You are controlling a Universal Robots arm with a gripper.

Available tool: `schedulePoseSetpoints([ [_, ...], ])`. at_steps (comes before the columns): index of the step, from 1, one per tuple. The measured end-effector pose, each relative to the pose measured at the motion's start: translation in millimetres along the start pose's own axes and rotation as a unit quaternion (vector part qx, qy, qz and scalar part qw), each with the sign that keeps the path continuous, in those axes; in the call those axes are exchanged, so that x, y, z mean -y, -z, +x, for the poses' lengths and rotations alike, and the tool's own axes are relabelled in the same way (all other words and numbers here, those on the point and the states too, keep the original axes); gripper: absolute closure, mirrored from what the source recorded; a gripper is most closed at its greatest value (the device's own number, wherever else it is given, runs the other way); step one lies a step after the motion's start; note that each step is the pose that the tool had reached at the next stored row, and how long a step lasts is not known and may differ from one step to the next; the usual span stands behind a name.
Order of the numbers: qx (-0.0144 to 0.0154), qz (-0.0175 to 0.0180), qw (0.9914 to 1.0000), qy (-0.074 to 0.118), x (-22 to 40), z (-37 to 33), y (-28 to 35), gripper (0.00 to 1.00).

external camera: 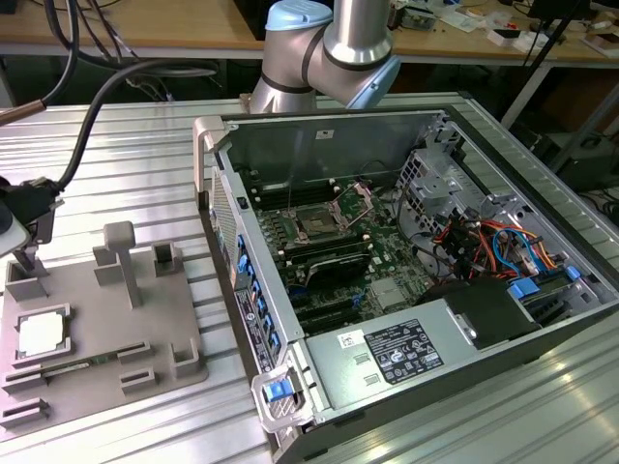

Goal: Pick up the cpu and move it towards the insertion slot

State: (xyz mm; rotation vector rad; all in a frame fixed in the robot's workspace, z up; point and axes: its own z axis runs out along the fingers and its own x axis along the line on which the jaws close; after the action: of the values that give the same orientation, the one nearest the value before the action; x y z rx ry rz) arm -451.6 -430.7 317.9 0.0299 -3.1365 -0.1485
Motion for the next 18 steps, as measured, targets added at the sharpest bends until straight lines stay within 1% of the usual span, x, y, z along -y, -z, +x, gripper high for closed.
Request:
schedulePoseSetpoints([
  [18, 0.0000, 0.0000, 1.00000, 0.000, 4.8, 0.1, -4.3, 0.45],
])
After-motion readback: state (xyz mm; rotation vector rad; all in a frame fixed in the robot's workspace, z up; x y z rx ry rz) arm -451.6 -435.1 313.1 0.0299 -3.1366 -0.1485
